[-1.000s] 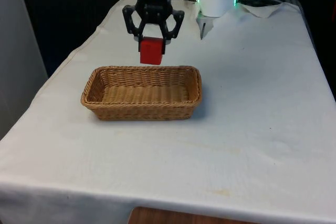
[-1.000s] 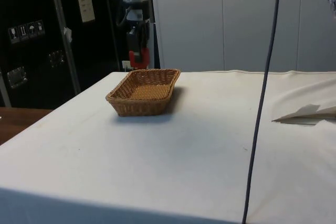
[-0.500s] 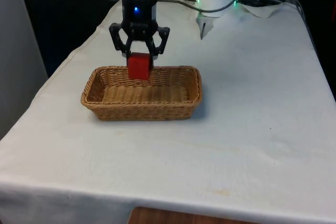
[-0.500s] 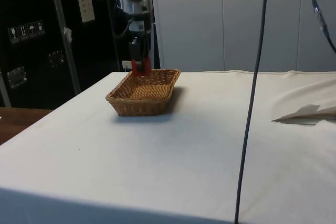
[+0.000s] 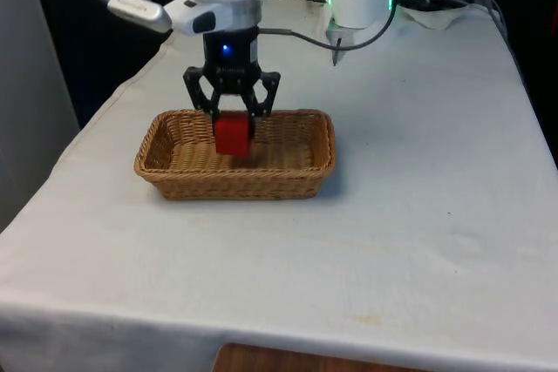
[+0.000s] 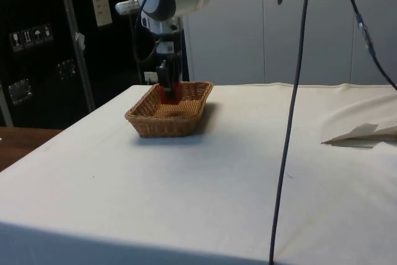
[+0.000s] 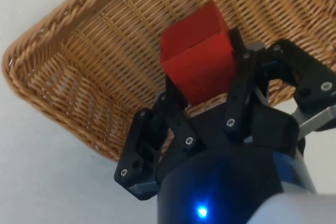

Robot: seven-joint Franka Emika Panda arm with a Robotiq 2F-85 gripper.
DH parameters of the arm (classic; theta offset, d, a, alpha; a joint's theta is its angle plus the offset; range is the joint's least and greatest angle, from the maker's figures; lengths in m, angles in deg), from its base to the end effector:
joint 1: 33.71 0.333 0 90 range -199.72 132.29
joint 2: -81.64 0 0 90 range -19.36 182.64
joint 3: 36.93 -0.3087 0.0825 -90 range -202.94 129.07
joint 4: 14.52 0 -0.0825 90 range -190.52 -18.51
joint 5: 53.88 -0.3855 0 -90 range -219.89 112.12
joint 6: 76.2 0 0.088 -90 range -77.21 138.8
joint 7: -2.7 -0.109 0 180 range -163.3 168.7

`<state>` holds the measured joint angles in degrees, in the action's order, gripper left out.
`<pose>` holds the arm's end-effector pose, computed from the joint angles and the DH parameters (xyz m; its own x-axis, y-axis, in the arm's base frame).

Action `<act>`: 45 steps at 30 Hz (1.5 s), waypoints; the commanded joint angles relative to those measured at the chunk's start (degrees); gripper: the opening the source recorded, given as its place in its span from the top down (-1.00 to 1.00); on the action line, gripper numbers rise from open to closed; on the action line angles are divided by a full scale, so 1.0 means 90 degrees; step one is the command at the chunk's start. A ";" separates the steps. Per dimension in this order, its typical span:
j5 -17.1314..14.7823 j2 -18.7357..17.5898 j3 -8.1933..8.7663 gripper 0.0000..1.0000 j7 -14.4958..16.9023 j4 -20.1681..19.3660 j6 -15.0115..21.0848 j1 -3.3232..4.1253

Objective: Pick up the cube and place it into the basket.

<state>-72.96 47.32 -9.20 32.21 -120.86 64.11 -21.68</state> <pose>0.6265 -0.1559 0.2254 0.9955 0.0753 0.0577 0.0711 -0.9948 0.0726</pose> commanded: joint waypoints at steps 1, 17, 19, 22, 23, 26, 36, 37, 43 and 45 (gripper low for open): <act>-0.0089 -0.0045 -0.0070 0.96 0.0076 0.0013 0.0064 -0.0057; -0.0286 -0.0344 -0.0051 0.96 0.0172 0.0121 0.0076 -0.0038; -0.0242 -0.0363 -0.0013 0.96 0.0127 0.0121 0.0076 0.0000; -0.0267 -0.0357 -0.0032 0.91 0.0146 0.0121 0.0076 -0.0019; -0.0267 -0.0363 -0.0032 0.79 0.0146 0.0121 0.0076 -0.0019; -0.0261 -0.0363 -0.0025 0.26 0.0140 0.0121 0.0070 -0.0013; -0.0248 -0.0369 -0.0019 -1.00 0.0134 0.0115 0.0070 -0.0006; -0.0248 -0.0369 -0.0019 -1.00 0.0134 0.0115 0.0070 -0.0006; -0.0197 -0.0229 0.0051 -1.00 0.0115 0.0102 -0.0019 0.0038; -0.0178 -0.0159 0.0076 -1.00 0.0108 0.0089 -0.0057 0.0051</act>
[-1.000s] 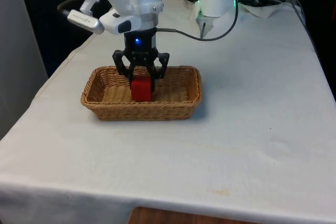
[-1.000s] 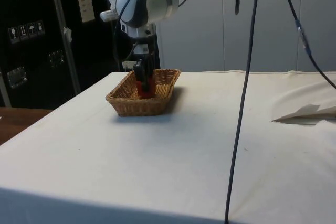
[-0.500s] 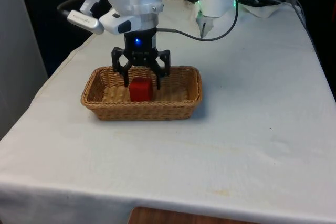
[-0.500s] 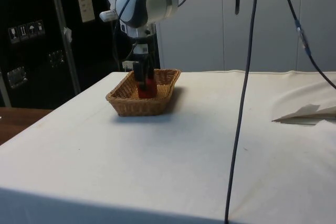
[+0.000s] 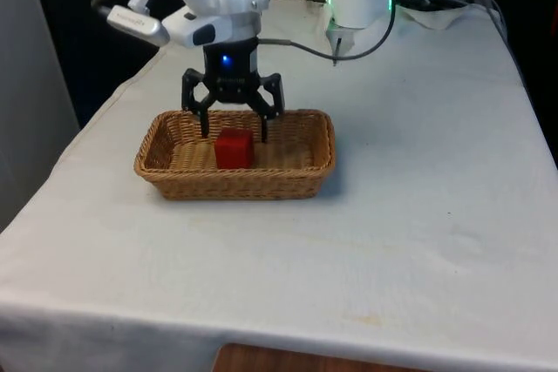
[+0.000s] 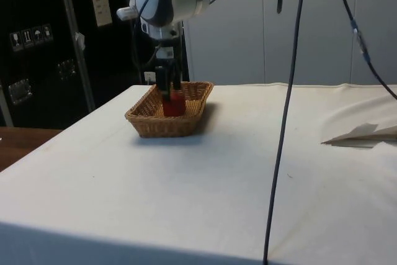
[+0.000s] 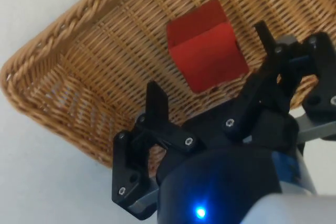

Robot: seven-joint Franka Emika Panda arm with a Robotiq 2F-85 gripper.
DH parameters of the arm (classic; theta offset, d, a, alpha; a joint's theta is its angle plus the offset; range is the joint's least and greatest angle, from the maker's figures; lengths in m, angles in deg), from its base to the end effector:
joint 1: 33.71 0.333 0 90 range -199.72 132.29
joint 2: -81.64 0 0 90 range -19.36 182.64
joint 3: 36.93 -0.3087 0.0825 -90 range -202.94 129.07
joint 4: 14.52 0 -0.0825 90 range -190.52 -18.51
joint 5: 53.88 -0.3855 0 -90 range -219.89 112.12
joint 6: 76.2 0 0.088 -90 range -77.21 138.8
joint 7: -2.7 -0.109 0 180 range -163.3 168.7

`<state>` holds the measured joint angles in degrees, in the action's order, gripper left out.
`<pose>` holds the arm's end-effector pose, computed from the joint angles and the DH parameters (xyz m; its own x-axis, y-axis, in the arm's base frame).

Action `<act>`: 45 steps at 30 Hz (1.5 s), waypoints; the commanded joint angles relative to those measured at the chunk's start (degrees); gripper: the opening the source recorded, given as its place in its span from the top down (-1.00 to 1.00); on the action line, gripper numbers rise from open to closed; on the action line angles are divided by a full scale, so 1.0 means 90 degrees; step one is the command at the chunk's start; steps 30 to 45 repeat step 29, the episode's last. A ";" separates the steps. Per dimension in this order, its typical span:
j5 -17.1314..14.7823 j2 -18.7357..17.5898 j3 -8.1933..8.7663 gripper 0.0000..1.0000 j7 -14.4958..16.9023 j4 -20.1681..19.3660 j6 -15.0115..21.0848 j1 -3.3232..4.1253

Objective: Pick up the cube and place it into the basket.

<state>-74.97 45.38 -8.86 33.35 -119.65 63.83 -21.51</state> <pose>0.6295 -0.1571 0.2147 0.9960 0.0734 0.0518 0.0700 -0.9955 0.0639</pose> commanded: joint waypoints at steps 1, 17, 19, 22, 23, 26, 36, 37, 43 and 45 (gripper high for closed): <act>0.0051 0.0095 0.0045 -1.00 -0.0019 -0.0051 -0.0051 0.0038; 0.0229 0.0694 0.0185 -1.00 -0.0064 -0.0019 -0.0528 0.0102; 0.0248 0.0789 0.0197 -1.00 -0.0076 -0.0006 -0.0611 0.0115; 0.0267 0.0853 0.0204 -1.00 -0.0083 0.0000 -0.0662 0.0121; 0.0274 0.0891 0.0204 -1.00 -0.0089 0.0006 -0.0688 0.0121; 0.0318 0.0987 0.0204 -1.00 -0.0108 0.0025 -0.0764 0.0121; 0.0274 0.1063 0.0146 -1.00 -0.0051 0.0019 -0.0764 0.0083; 0.0274 0.1063 0.0146 -1.00 -0.0051 0.0019 -0.0764 0.0083; 0.0274 0.1063 0.0146 -1.00 -0.0051 0.0019 -0.0764 0.0083; 0.0274 0.1063 0.0146 -1.00 -0.0051 0.0019 -0.0764 0.0083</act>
